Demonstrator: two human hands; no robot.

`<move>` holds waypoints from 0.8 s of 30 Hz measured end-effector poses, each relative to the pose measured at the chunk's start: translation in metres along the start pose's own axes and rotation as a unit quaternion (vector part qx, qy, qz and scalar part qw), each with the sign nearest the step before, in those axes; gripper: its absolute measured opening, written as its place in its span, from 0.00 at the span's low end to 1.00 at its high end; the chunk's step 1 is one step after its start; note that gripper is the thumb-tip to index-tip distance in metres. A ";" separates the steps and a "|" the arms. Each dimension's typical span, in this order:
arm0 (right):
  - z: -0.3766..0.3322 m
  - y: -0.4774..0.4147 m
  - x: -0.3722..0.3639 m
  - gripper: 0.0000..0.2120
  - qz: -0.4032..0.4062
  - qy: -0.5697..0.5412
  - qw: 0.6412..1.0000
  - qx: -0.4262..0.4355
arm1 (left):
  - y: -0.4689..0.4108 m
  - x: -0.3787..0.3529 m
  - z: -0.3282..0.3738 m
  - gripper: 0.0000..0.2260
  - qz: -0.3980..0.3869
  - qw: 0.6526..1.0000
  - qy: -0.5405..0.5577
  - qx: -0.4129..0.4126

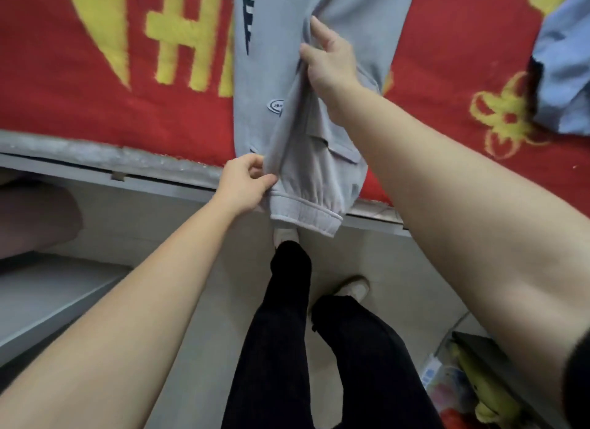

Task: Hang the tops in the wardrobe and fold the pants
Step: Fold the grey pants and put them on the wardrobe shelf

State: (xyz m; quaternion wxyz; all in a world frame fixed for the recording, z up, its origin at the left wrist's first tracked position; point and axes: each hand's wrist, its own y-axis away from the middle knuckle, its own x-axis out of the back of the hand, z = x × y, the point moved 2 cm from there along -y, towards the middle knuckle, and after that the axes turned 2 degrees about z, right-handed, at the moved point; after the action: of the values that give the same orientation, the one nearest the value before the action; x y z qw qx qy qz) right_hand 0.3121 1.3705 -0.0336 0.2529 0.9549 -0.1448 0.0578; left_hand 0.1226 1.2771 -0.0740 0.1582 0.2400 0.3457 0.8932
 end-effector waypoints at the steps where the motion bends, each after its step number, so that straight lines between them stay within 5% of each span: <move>1: 0.003 -0.009 -0.021 0.24 -0.034 0.031 0.999 0.003 | -0.002 0.012 -0.010 0.09 0.020 1.000 0.004 0.016; 8: 0.041 -0.024 -0.103 0.30 -0.179 0.306 0.935 -0.020 | -0.026 0.019 -0.075 0.14 0.082 0.990 -0.022 0.111; 14: 0.050 -0.038 -0.103 0.30 -0.199 0.266 0.942 -0.051 | -0.037 0.012 -0.073 0.09 0.082 0.986 -0.097 0.112; 17: 0.036 -0.042 -0.077 0.25 -0.134 0.285 0.948 -0.045 | -0.033 0.016 -0.050 0.08 0.129 0.978 -0.145 0.080; 20: 0.026 -0.048 -0.033 0.21 0.018 0.379 0.925 -0.014 | -0.043 0.026 -0.017 0.09 0.207 0.970 -0.122 0.041; 24: 0.021 -0.052 0.022 0.26 0.186 0.371 0.907 -0.072 | -0.079 0.030 0.027 0.18 0.202 0.970 -0.131 0.043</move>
State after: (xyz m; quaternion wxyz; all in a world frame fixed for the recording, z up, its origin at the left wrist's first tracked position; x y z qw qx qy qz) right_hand 0.3495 1.3980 -0.0719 0.3412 0.7993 -0.2194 0.4434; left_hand 0.1211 1.3610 -0.1017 0.0075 0.4263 0.3044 0.8518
